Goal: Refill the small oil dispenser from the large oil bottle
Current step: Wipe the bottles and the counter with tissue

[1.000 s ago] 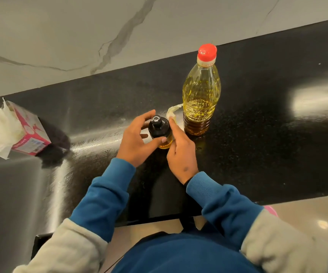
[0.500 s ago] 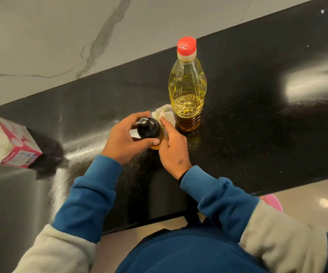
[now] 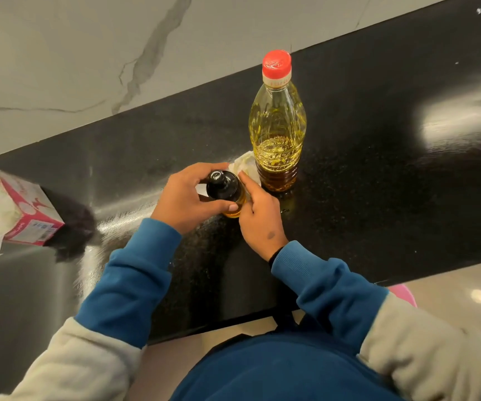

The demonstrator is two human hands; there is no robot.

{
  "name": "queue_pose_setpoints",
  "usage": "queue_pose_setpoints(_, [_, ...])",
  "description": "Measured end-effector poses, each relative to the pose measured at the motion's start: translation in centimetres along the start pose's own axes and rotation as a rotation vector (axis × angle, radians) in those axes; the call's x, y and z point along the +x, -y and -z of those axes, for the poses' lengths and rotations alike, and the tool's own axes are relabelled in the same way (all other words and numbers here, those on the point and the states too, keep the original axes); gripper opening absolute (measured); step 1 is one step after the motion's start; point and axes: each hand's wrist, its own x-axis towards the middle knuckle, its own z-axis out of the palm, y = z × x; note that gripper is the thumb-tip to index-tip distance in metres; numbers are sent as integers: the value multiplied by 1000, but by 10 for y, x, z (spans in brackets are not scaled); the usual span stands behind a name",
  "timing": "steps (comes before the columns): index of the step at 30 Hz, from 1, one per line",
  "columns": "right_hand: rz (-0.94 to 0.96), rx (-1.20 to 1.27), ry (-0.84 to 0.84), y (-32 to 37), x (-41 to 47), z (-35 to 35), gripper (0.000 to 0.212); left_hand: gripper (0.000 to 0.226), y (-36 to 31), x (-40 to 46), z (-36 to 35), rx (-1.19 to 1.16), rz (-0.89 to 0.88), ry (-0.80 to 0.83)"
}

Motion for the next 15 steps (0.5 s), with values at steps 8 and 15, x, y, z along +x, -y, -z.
queue_pose_setpoints(8, [118, 36, -49, -1, -6, -1, 57, 64, -5, 2, -2, 15, 62, -73])
queue_pose_setpoints(15, [-18, -13, 86, -13, -7, 1, 55, 75, 2, -2, -3, -25, 88, -44])
